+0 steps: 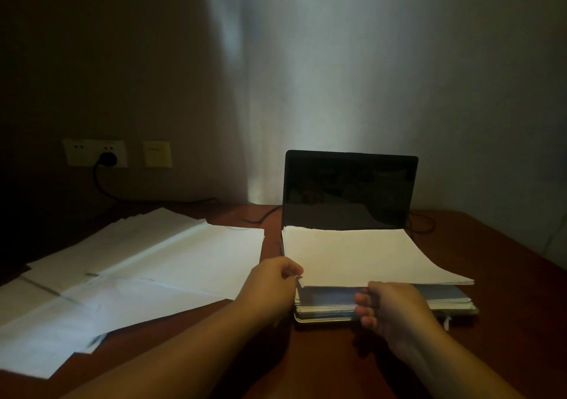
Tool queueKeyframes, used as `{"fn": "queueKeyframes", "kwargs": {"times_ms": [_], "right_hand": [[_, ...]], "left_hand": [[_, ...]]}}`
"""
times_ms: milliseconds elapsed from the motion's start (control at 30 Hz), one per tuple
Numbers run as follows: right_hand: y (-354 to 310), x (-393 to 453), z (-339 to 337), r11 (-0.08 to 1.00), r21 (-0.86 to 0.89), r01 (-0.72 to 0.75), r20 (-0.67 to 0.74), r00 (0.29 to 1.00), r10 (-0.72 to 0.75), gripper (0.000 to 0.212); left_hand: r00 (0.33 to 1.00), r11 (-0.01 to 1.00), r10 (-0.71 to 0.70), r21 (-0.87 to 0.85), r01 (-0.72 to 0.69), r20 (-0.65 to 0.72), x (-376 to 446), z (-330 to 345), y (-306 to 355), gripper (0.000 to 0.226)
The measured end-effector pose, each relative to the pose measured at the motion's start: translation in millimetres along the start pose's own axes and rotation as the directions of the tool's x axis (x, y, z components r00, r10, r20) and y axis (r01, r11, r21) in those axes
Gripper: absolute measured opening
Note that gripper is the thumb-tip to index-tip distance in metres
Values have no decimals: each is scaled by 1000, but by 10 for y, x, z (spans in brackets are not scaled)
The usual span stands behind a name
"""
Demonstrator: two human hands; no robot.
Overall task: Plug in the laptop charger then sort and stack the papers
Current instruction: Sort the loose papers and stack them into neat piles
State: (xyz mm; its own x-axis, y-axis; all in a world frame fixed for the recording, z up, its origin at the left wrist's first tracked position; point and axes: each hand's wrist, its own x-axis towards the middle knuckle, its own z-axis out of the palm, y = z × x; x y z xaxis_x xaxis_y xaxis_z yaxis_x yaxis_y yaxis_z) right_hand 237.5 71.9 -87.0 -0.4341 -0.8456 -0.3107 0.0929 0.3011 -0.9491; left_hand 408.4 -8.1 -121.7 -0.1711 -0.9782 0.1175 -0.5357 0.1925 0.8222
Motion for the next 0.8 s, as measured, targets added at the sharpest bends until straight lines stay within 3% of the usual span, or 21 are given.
{"fn": "queueKeyframes", "kwargs": {"times_ms": [467,567,700,800], "right_hand": [[5,-151,131,993,-101,-68,113,990,79,41],[8,-206,299,991,-129,32,183,983,-8,37],[18,-187,617,936,-237,261,266,944,-196,25],[-14,-125,909,849,-338,407,351,891,-287,18]], "left_hand": [[998,990,-65,-127,67,17,-10,-55,-39,16],[999,995,-39,-95,41,22,-42,-167,-62,17],[997,997,-40,-65,35,-70,-64,-418,-174,20],[994,994,-3,110,15,-112,-43,-635,-319,23]]}}
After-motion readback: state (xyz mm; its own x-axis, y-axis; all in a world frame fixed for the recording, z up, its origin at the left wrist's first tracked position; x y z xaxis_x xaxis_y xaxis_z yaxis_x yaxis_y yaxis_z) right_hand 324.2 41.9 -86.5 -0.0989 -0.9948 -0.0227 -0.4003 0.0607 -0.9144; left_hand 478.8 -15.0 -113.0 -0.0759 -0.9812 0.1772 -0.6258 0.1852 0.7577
